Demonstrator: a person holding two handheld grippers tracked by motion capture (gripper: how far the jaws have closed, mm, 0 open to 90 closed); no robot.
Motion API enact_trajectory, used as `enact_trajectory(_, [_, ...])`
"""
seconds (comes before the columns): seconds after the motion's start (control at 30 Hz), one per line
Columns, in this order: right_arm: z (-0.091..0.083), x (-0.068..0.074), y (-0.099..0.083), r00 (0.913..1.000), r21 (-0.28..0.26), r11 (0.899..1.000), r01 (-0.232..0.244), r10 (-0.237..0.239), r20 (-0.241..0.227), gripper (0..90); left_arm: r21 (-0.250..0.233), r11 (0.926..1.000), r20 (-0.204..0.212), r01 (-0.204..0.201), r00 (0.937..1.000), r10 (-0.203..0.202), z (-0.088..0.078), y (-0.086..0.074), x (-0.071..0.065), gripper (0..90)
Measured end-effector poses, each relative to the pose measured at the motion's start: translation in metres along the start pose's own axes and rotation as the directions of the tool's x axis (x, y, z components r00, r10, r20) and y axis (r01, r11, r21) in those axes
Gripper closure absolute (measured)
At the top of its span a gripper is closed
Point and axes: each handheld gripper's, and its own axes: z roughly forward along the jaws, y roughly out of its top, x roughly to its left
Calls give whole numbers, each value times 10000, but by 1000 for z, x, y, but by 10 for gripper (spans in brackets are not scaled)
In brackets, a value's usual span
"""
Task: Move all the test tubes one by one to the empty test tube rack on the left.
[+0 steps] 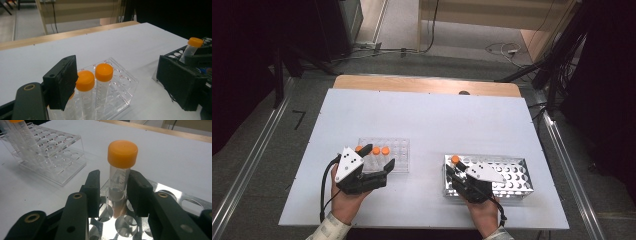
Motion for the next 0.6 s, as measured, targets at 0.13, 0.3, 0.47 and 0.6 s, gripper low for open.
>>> enact_trajectory(0.13, [1,1,0,9999,63,10000,-28,27,126,652,-12,10000,15,-25,10000,25,0,0,-1,178])
enact_trajectory(0.3, [3,1,1,9997,192,9998,-105,101,212,702,12,10000,36,-54,10000,54,0,0,-1,178])
enact_trajectory(0.47, [2,2,1,9996,26,10000,-4,3,283,713,55,10000,61,-51,10000,51,0,0,-1,178])
enact_trajectory(0.6, [-4,2,4,9993,-292,9996,41,-30,378,716,63,10000,35,-36,10000,36,0,-1,-2,178])
